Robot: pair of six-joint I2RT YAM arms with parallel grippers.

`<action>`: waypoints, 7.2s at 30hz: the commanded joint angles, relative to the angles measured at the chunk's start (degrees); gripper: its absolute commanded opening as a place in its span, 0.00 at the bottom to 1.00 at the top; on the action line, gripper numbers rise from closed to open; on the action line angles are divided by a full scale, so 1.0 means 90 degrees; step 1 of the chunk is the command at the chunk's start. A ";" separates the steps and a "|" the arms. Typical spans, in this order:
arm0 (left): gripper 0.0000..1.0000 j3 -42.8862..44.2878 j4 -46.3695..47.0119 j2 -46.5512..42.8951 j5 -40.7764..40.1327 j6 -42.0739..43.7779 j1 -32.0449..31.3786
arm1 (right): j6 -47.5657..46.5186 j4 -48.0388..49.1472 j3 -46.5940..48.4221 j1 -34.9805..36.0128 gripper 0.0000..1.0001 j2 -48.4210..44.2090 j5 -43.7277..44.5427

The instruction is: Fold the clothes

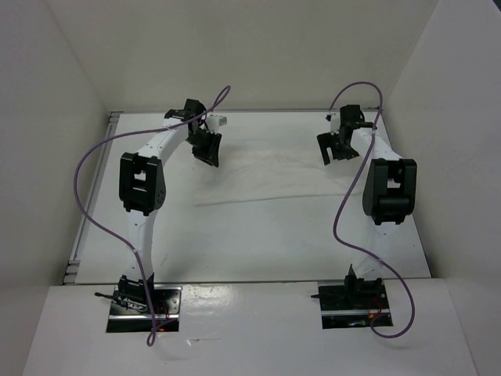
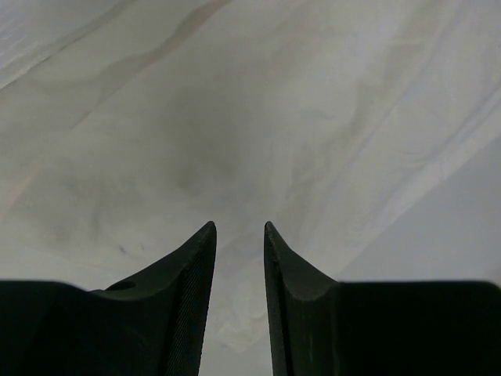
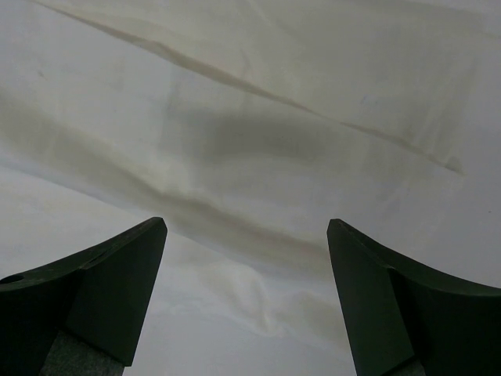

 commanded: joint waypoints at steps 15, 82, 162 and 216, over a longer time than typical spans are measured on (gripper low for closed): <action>0.38 -0.0532 0.0476 0.0242 -0.0730 -0.0306 -0.0142 | 0.0316 0.0503 0.0617 -0.0182 0.92 0.1334 0.0196; 0.73 -0.2348 0.0242 -0.1535 -0.0614 0.0953 0.2192 | -0.0073 -0.0883 0.0756 -0.0981 0.99 0.0006 -0.3034; 0.70 -0.3169 0.0301 -0.1360 -0.0242 0.1129 0.2192 | 0.1166 -0.0151 0.1331 0.0335 0.18 0.2663 -0.0497; 0.68 -0.2505 0.0125 -0.0744 0.1018 0.1129 0.1957 | 0.0238 -0.3130 0.5540 0.0784 0.00 0.2234 -0.0312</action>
